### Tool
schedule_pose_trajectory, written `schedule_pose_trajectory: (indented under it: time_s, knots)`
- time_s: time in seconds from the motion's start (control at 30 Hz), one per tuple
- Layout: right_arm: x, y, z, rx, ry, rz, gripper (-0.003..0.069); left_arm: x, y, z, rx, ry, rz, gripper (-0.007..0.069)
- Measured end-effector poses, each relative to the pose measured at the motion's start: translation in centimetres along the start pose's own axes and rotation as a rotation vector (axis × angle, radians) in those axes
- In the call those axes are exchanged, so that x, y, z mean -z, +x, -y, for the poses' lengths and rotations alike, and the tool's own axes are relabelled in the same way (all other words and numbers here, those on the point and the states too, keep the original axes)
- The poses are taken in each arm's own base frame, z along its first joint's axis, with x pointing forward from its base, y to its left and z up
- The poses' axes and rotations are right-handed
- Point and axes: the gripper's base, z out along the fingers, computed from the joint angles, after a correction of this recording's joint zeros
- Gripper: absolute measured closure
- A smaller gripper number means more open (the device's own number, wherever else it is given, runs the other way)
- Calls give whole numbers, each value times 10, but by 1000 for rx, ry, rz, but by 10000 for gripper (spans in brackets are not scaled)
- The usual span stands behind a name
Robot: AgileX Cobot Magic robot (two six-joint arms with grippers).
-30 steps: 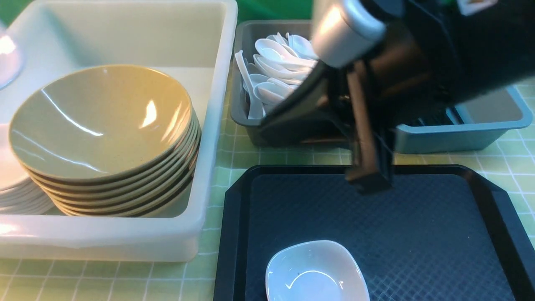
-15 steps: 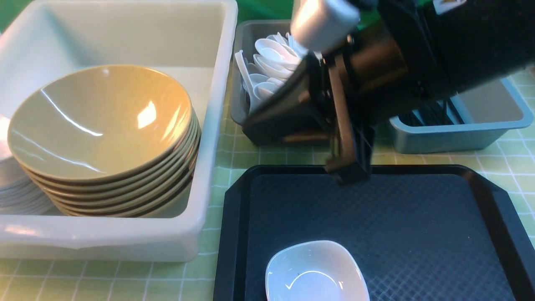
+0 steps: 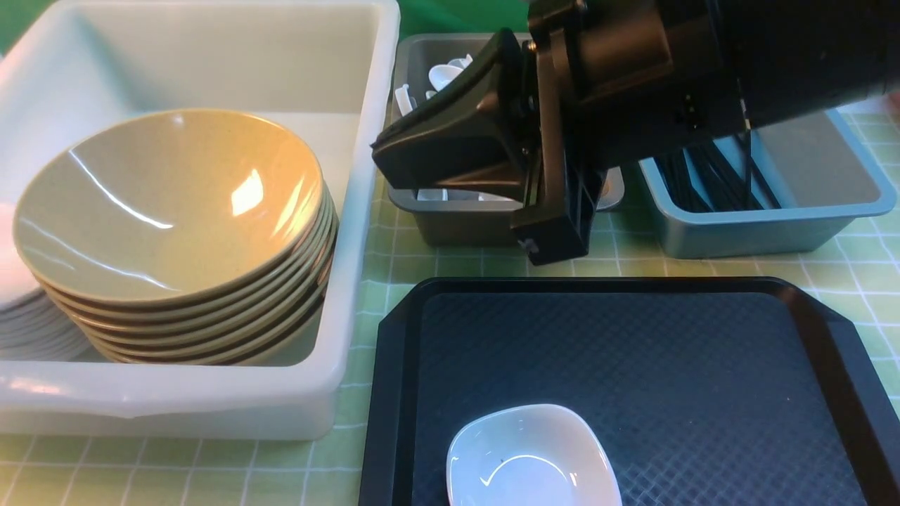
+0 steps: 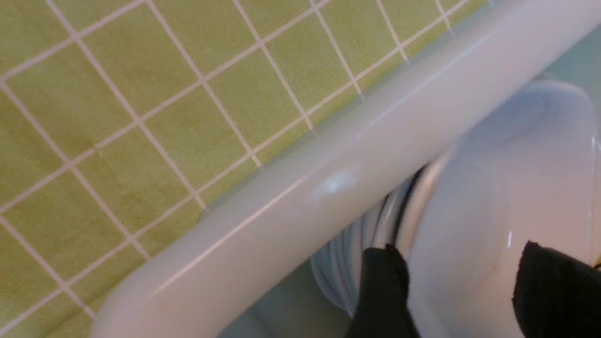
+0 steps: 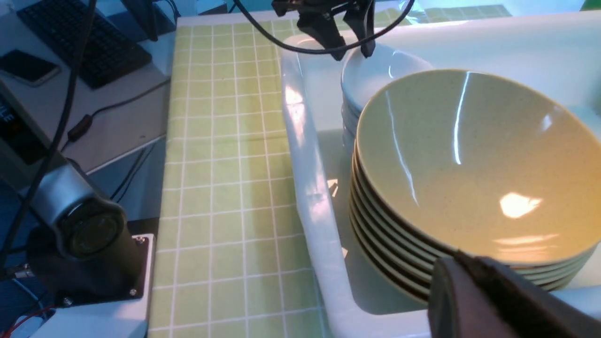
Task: On green table put chopsticks spoon bowls plates into blue grey white boxes.
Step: 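Place the white bowl into the white bin with the other dishes with the left gripper, then grasp the small white bowl on the black tray by its rim with the left gripper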
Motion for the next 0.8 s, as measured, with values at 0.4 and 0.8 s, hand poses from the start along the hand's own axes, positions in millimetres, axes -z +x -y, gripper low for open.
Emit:
schedule_pose_trajectory:
  time_s: [0.4,0.8]
  knots:
    - [69,-2,-15,99,63,-70,603,122,45,88,-574,184,168,30]
    - [139,25,-74,146,168,-129,580,62,260,205,-1694,594,-363,125]
